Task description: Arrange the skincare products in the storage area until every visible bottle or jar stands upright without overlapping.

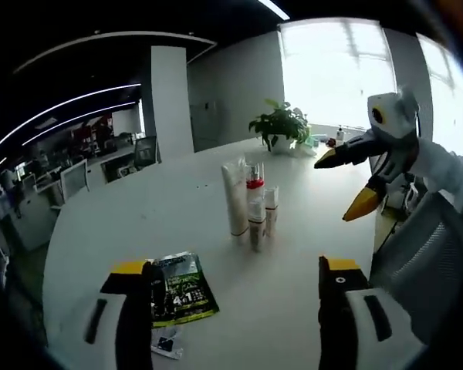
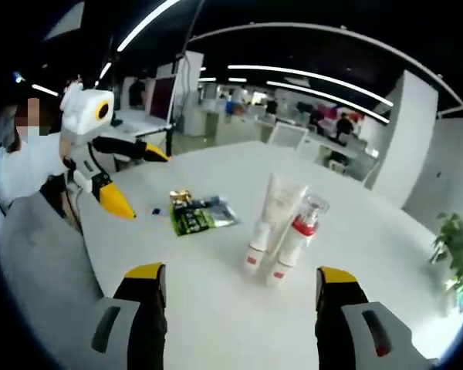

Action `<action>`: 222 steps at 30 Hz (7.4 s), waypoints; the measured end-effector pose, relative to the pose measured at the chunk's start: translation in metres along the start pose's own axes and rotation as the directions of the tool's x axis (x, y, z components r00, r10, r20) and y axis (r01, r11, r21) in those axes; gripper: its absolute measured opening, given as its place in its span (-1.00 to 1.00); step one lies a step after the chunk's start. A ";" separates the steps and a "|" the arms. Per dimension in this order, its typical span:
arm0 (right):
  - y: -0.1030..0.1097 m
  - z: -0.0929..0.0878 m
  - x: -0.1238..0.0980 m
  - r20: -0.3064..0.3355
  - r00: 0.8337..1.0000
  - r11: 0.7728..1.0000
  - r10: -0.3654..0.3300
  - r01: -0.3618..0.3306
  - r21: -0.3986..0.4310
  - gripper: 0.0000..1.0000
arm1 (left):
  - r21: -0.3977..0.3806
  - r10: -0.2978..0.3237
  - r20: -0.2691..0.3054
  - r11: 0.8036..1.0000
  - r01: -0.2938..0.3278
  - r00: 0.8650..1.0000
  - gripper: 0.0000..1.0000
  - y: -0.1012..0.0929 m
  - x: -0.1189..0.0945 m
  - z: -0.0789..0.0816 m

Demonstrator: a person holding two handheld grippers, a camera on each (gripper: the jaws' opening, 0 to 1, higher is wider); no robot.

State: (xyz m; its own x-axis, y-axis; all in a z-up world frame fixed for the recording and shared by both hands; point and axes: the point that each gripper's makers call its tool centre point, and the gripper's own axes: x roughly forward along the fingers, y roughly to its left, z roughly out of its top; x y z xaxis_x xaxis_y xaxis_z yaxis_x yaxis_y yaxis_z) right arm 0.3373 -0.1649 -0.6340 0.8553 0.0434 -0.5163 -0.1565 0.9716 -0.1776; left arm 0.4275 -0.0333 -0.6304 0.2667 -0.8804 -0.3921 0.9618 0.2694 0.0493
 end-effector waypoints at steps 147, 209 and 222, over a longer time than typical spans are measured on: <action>0.115 -0.015 0.203 -0.256 0.939 0.966 0.229 -0.187 0.180 -0.26 | -0.149 0.012 -0.046 0.989 -0.019 0.999 0.95 0.088 -0.047 -0.068; 0.106 -0.027 0.218 -0.143 0.966 0.637 0.217 -0.029 0.770 -1.00 | -0.114 -0.030 -0.064 0.993 0.023 0.998 0.70 0.079 -0.027 -0.081; 0.108 -0.024 0.217 -0.126 0.968 0.610 0.218 -0.034 0.792 -1.00 | 0.364 0.011 -0.129 0.931 0.037 0.992 0.03 0.069 0.029 -0.095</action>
State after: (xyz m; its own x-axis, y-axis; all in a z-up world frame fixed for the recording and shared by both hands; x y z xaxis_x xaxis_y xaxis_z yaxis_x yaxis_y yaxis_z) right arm 0.4946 -0.0560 -0.7853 0.7314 0.2246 -0.6439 0.2663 0.7752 0.5728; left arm 0.4960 -0.0036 -0.7257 0.2670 -0.8197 -0.5067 0.9276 0.0760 0.3659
